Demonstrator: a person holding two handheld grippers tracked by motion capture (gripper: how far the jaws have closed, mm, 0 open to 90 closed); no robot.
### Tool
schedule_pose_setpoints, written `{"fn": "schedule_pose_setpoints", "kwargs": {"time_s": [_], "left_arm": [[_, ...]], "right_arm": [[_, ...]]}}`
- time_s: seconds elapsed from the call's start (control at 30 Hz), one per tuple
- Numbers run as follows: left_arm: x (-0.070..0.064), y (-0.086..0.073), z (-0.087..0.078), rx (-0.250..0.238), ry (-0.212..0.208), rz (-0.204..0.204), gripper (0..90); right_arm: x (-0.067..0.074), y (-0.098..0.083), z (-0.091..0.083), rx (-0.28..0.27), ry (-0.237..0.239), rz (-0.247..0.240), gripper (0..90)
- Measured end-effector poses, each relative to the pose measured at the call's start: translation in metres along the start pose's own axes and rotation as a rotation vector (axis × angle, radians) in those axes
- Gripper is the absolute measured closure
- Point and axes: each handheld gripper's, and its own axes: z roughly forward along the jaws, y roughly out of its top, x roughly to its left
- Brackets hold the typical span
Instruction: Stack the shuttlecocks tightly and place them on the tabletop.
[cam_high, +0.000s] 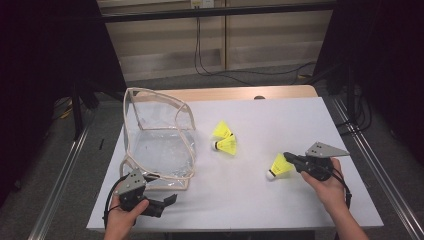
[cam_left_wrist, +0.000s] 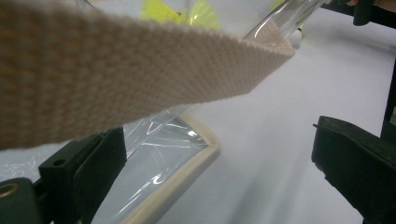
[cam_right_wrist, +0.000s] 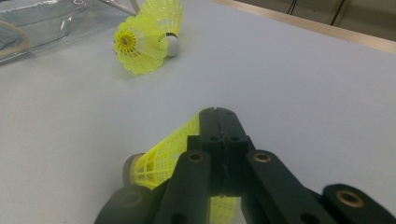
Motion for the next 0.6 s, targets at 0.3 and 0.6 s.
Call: {"fn": "schedule_pose_setpoints", "kwargs": {"time_s": [0.3, 0.6], "left_arm": [[-0.0003, 0.0002, -0.0001, 0.003, 0.002, 0.001, 3.2], [-0.0001, -0.0001, 0.0001, -0.003, 0.0, 0.0, 3.2]], "right_arm": [[-0.0031, -0.0029, 0.0001, 0.009, -0.007, 0.007, 90.0], [-0.0056, -0.0059, 0.0004, 0.019, -0.02, 0.013, 90.0]]}}
